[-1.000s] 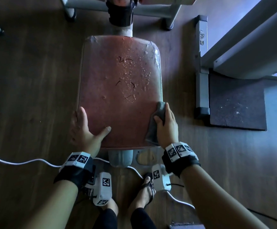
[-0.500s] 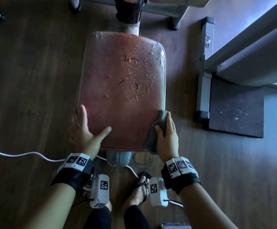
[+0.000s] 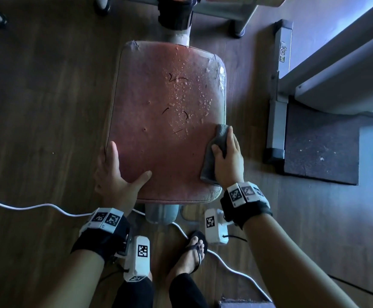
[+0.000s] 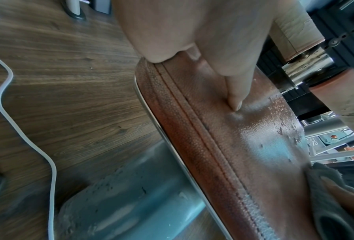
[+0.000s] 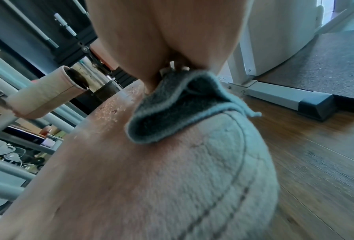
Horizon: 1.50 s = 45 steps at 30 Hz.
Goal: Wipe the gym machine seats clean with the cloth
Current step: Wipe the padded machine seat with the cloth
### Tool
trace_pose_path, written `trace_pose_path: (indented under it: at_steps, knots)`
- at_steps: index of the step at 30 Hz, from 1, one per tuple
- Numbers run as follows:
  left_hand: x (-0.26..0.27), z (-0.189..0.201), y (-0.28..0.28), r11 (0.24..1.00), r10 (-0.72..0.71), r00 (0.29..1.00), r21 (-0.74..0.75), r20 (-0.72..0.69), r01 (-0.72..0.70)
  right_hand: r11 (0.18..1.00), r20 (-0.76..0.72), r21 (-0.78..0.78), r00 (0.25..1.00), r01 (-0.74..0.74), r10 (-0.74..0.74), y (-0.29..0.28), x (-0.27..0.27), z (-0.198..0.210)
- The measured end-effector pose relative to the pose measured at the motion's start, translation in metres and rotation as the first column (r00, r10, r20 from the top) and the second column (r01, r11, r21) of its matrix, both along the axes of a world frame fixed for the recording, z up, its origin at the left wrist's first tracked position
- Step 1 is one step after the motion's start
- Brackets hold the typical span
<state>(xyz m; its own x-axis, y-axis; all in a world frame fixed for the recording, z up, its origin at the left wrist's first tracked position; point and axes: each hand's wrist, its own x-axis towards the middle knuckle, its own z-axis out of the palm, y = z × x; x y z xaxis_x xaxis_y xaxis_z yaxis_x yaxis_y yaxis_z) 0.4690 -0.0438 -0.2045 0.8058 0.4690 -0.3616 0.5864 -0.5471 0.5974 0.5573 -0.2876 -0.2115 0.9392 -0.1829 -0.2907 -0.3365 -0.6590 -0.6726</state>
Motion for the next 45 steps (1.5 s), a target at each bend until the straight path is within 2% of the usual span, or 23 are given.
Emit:
trace_pose_path:
  at_steps: [3, 11, 17, 26, 31, 36, 41, 45]
  knots:
    - [0.001, 0.002, -0.004, 0.998, 0.027, 0.999, -0.058, 0.021, -0.026, 1.0, 0.012, -0.001, 1.0, -0.005, 0.005, 0.0, -0.015, 0.0]
    - [0.0, -0.005, 0.001, 0.999, -0.012, 1.0, 0.03, 0.006, 0.012, 0.997, -0.009, -0.023, 0.997, -0.071, 0.071, -0.005, 0.01, 0.001]
    - [-0.001, -0.002, -0.001, 0.997, 0.056, 0.998, -0.052, 0.02, -0.055, 0.995, 0.002, -0.051, 0.997, -0.08, 0.08, -0.005, -0.003, 0.002]
    - [-0.003, -0.013, 0.005, 0.999, 0.034, 0.997, -0.031, 0.066, -0.032, 0.99, 0.044, -0.091, 0.992, -0.112, 0.116, 0.003, 0.098, -0.005]
    - [-0.003, -0.012, 0.003, 1.0, 0.014, 0.998, -0.011, 0.06, -0.013, 0.991, 0.033, -0.067, 0.993, -0.114, 0.116, -0.002, 0.083, -0.009]
    - [-0.002, -0.011, 0.001, 1.0, 0.008, 0.997, -0.015, 0.08, -0.006, 0.99, 0.018, -0.057, 0.992, -0.128, 0.129, 0.0, 0.098, -0.007]
    - [-0.001, -0.008, 0.0, 1.0, 0.005, 0.998, 0.01, 0.066, -0.005, 0.992, 0.04, -0.03, 0.992, -0.12, 0.121, -0.003, 0.085, -0.011]
    - [-0.003, -0.011, 0.002, 0.999, 0.023, 0.998, -0.027, 0.061, -0.022, 0.989, 0.036, -0.05, 0.989, -0.14, 0.142, -0.006, 0.089, -0.01]
